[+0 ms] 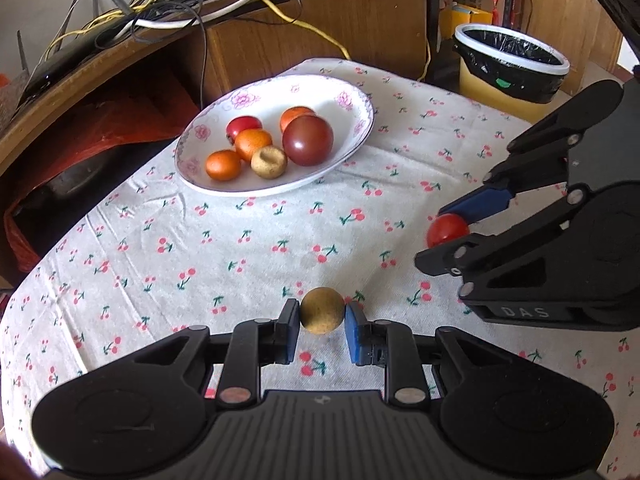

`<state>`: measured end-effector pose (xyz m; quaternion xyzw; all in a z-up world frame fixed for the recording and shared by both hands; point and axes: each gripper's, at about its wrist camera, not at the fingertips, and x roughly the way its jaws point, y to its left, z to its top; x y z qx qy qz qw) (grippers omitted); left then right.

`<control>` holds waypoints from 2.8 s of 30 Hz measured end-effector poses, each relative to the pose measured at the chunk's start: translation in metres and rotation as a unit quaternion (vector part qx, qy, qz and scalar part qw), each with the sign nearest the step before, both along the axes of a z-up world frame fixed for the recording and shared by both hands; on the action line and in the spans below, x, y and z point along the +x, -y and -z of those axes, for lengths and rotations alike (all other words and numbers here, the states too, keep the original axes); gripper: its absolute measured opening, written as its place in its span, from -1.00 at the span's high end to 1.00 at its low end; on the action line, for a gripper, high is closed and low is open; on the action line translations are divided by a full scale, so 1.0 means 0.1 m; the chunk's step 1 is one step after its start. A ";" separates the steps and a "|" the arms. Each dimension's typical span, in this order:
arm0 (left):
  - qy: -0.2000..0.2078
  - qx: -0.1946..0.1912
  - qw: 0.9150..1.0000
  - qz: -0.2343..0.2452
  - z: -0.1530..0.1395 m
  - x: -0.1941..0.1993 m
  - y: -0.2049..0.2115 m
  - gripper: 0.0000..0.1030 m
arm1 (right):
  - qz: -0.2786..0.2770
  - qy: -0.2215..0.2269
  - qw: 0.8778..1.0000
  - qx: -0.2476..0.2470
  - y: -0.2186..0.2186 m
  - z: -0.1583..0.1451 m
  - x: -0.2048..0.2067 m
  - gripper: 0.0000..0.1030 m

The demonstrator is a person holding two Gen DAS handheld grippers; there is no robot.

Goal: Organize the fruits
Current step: 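Carry the red tomato and brown fruit over the white bowl with both tools, then open the left tool over the bowl while the right tool releases the red tomato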

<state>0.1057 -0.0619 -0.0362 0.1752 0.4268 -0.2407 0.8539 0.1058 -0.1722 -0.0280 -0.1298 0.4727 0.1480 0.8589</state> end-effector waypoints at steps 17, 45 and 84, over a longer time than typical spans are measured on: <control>0.029 -0.013 0.999 -0.019 -0.18 0.19 -0.04 0.36 | 0.010 0.020 1.000 0.011 0.04 -0.11 0.12 0.51; 0.067 -0.034 0.996 -0.045 -0.25 0.88 0.10 0.36 | 0.042 0.070 0.995 0.051 0.24 -0.35 0.80 0.51; 0.076 -0.043 0.993 -0.073 -0.24 1.10 0.05 0.26 | 0.042 0.095 0.993 0.056 0.24 -0.33 1.22 0.31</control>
